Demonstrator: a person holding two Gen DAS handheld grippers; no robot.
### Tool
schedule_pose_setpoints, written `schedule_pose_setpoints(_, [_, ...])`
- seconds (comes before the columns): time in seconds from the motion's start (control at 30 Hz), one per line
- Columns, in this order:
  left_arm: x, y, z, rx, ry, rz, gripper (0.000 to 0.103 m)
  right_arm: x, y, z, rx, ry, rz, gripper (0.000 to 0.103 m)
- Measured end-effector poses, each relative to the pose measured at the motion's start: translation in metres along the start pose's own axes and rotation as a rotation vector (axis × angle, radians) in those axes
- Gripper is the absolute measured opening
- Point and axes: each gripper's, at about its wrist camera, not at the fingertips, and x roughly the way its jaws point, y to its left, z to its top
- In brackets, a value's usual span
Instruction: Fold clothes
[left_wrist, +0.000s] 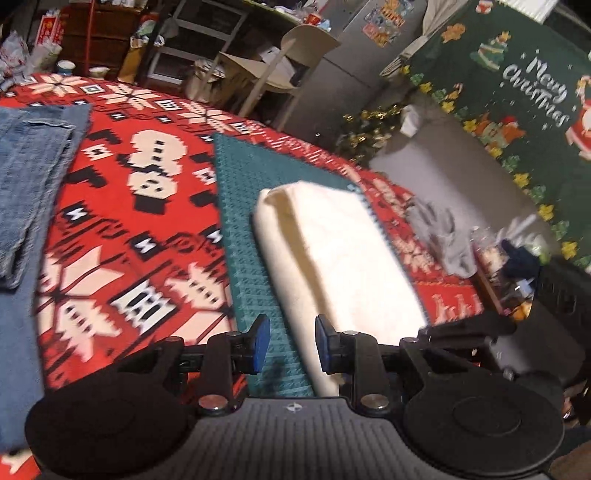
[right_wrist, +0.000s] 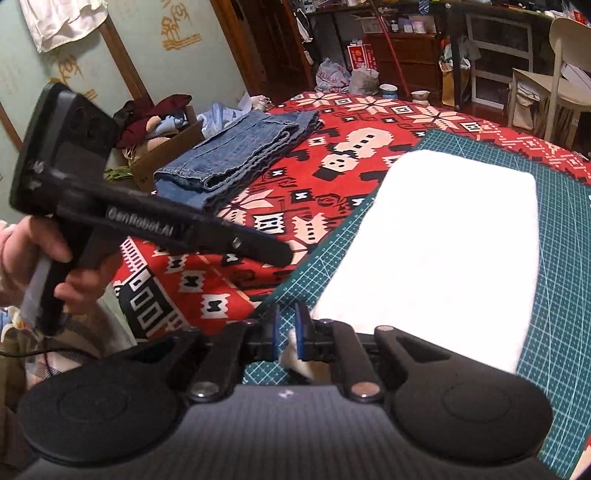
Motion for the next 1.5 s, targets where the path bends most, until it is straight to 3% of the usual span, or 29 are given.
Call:
schedule_pose_setpoints(0.07, [0.004,0.003,0.006,-0.035,-0.003,-0.021,0.026,-0.008,-0.004,0.0,0.002,-0.009,0.001,0.018])
schedule_pose_setpoints(0.2, [0.013,0.006,0.026,-0.048,-0.014,-0.057,0.03,-0.035,-0.015,0.0,0.032,-0.059,-0.03,0.033])
schedule_pose_setpoints(0.4, [0.046,0.013,0.076,-0.093,-0.034,-0.097,0.039,-0.065,-0.058,0.009,0.103,-0.126,-0.15,0.037])
schedule_pose_setpoints(0.5, [0.068,0.016,0.094,-0.122,0.007,-0.099,0.04,-0.076,-0.087,0.012,0.159,-0.154,-0.215,0.038])
schedule_pose_setpoints(0.6, [0.081,0.021,0.102,-0.183,0.032,-0.097,0.04,-0.087,-0.114,0.006,0.22,-0.152,-0.197,0.039])
schedule_pose_setpoints(0.7, [0.085,0.023,0.102,-0.212,0.042,-0.083,0.037,-0.09,-0.124,-0.013,0.233,-0.063,-0.11,0.039])
schedule_pose_setpoints(0.73, [0.086,0.022,0.101,-0.214,0.044,-0.075,0.028,-0.09,-0.125,-0.021,0.236,-0.034,-0.085,0.039])
schedule_pose_setpoints(0.8, [0.085,0.022,0.099,-0.211,0.037,-0.062,0.022,-0.094,-0.124,-0.037,0.227,0.005,-0.046,0.039])
schedule_pose_setpoints(0.83, [0.084,0.021,0.097,-0.215,0.035,-0.067,0.015,-0.097,-0.123,-0.044,0.216,0.016,-0.031,0.039])
schedule_pose_setpoints(1.0, [0.079,0.013,0.097,-0.191,0.023,-0.065,0.01,-0.092,-0.108,-0.072,0.211,0.052,-0.051,0.046])
schedule_pose_setpoints(1.13, [0.075,0.01,0.099,-0.183,0.018,-0.067,0.009,-0.075,-0.096,-0.078,0.197,-0.037,-0.119,0.044])
schedule_pose_setpoints(1.17, [0.074,0.009,0.099,-0.181,0.017,-0.067,0.009,-0.072,-0.096,-0.08,0.213,-0.056,-0.123,0.041])
schedule_pose_setpoints(1.2, [0.072,0.008,0.099,-0.175,0.017,-0.066,0.009,-0.07,-0.097,-0.083,0.233,-0.072,-0.124,0.029])
schedule_pose_setpoints(1.27, [0.07,0.006,0.098,-0.161,0.017,-0.061,0.007,-0.063,-0.098,-0.086,0.273,-0.083,-0.141,0.022])
schedule_pose_setpoints(1.5, [0.05,0.01,0.092,-0.026,0.006,0.006,0.007,-0.062,-0.089,-0.085,0.231,-0.08,-0.187,0.019])
